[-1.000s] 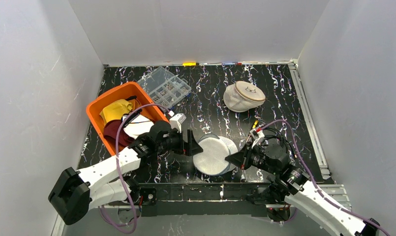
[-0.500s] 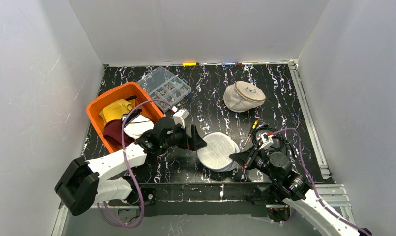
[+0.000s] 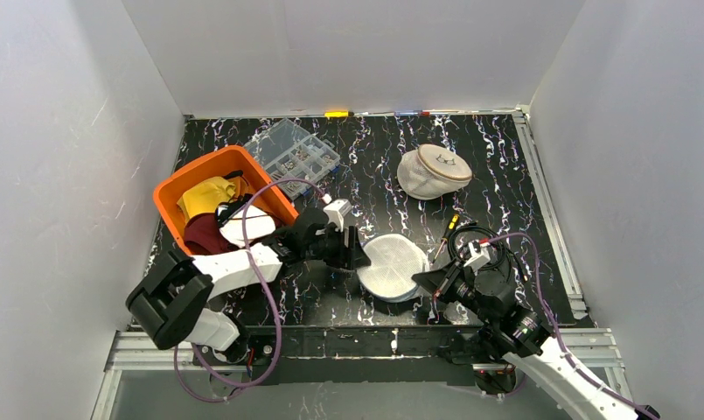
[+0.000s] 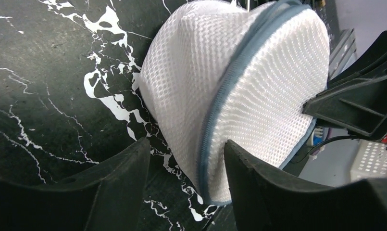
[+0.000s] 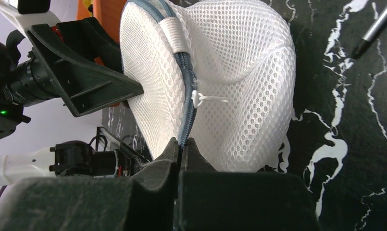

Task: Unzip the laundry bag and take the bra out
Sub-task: Close the laundry bag at the center of the board, then adjust the laundry bag at the center of the board.

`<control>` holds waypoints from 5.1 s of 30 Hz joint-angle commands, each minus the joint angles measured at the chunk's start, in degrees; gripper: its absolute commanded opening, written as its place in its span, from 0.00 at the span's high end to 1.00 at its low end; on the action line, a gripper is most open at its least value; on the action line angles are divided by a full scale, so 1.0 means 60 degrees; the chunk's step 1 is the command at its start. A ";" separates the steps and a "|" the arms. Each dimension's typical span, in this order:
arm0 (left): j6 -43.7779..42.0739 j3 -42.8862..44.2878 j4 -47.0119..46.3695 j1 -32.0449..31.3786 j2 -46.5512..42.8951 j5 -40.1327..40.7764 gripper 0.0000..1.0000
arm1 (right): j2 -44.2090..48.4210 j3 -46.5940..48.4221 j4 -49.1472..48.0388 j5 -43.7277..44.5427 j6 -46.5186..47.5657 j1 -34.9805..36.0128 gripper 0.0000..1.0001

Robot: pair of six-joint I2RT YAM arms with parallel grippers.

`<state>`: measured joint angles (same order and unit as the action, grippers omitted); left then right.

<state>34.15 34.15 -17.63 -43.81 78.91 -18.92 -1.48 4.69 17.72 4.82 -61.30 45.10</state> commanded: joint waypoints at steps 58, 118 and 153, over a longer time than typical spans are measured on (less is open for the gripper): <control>0.0301 0.0488 0.2263 -0.0785 -0.0540 0.3555 1.00 | -0.7147 0.0476 -0.4069 0.0176 0.0325 0.0068 0.99; 0.0174 0.1231 0.3474 -0.1230 -0.2132 0.3619 0.34 | -1.1904 0.2557 -0.5033 0.1412 0.3122 0.0113 0.60; -0.0089 0.2051 0.3462 -0.1359 0.1572 0.4922 0.35 | -0.9036 0.2986 -0.3087 0.0786 0.3165 0.0113 0.39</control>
<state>33.69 47.72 -2.66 -52.45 90.80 9.91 -59.53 19.14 -10.48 8.78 -43.29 45.87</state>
